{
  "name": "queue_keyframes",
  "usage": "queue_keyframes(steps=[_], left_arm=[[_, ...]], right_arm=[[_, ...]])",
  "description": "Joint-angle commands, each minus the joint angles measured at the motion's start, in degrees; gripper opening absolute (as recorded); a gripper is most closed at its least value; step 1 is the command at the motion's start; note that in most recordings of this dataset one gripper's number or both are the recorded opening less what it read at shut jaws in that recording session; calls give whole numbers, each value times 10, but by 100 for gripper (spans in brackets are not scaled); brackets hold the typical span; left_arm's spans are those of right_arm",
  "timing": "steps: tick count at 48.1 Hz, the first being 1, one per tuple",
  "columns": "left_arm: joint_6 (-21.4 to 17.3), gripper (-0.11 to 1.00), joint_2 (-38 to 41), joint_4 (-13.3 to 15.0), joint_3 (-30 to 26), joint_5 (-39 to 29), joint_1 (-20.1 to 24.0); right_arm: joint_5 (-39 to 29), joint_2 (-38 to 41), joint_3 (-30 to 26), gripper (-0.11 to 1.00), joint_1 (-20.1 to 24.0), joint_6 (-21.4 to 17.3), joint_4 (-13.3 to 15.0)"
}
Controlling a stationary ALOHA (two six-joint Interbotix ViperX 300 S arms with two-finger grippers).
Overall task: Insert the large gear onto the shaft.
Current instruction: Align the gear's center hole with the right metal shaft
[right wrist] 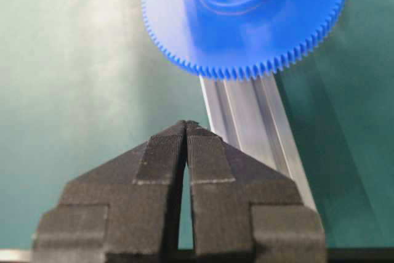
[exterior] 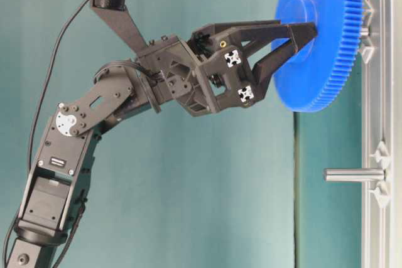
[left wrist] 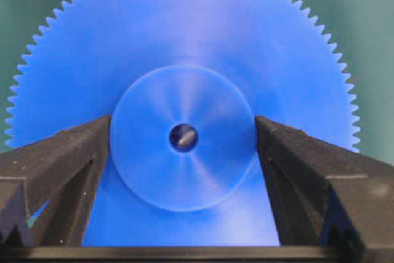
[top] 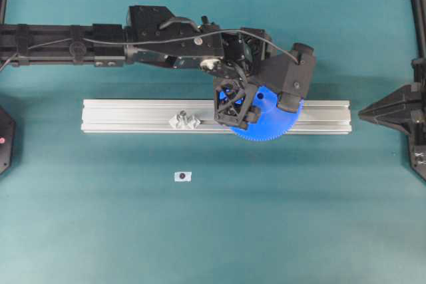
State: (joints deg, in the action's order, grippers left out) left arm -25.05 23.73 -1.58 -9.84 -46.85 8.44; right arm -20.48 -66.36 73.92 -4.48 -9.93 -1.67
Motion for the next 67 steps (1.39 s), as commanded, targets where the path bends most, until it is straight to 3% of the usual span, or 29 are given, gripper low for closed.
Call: queue_keyframes(steps=[1,21,31,47,67], left_arm=[[4,90,-13,-3,-6,5,18],[25,92,-12,-4,-16,11,25],[54,94,-11,-3,-20,0,24],[55,94,-8,-3,-46,-27,25],[74,94,5,-2,-37,-47,6]], right_arm=[[5,4,-13,8,-1,-5,0],[5,4,-13,8,-1,-5,0],[5,4,-13,8,-1,-5,-1],[5,4,-11,8,-1,-5,-1],[5,4,-9,8,-1,-5,-3]])
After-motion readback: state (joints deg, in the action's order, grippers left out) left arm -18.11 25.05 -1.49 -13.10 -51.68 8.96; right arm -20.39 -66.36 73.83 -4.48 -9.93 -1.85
